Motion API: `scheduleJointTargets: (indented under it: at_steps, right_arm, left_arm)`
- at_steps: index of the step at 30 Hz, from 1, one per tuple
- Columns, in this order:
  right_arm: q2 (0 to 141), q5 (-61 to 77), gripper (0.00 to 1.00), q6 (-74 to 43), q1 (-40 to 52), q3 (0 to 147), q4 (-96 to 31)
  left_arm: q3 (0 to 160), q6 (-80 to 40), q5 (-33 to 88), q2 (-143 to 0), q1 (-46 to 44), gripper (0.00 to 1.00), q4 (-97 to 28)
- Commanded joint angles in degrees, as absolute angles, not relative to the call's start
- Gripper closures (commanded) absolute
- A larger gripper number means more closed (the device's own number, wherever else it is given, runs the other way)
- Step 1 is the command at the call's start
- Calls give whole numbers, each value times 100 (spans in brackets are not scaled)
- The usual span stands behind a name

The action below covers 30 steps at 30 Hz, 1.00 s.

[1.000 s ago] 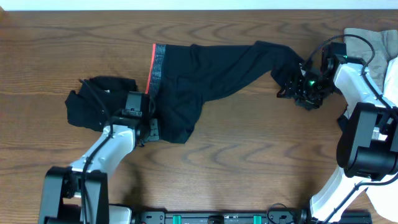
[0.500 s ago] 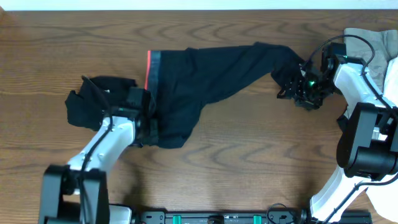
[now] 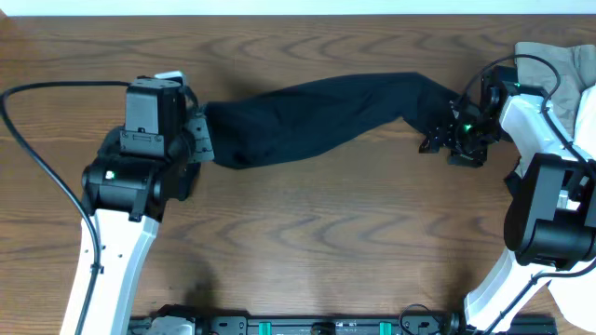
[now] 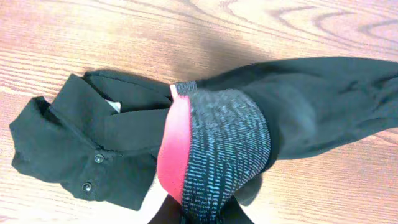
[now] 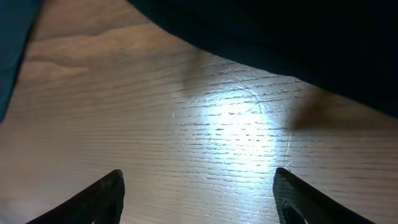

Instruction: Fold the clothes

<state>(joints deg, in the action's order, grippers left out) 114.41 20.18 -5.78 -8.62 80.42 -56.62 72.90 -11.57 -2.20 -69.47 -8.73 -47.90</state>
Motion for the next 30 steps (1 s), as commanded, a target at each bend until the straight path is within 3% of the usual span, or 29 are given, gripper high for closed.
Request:
scheduleJointTargets:
  at_steps: [1,10,20,25,30]
  right_arm:
    - [11476,1927,25,-506,-819,8082,-5677]
    - [11476,2038,25,-89,-480,8005,-5686]
    - [11478,2329,19,-322,261,8001,-4525]
    - [11511,2165,26,-825,572,8001,-3929]
    - [11568,2215,42,-797,867,7981,-3741]
  left_arm:
    - [7376,-1061,-373,-6912,-854,94,-4786]
    - [7384,-1157,-530,-6910,-854,94,-4453]
    - [7699,-1175,-589,-6910,-854,94,-4364]
    - [8274,-1280,-589,-6910,-854,94,-4338]
    - [8711,-1280,-585,-6910,-856,94,-4318]
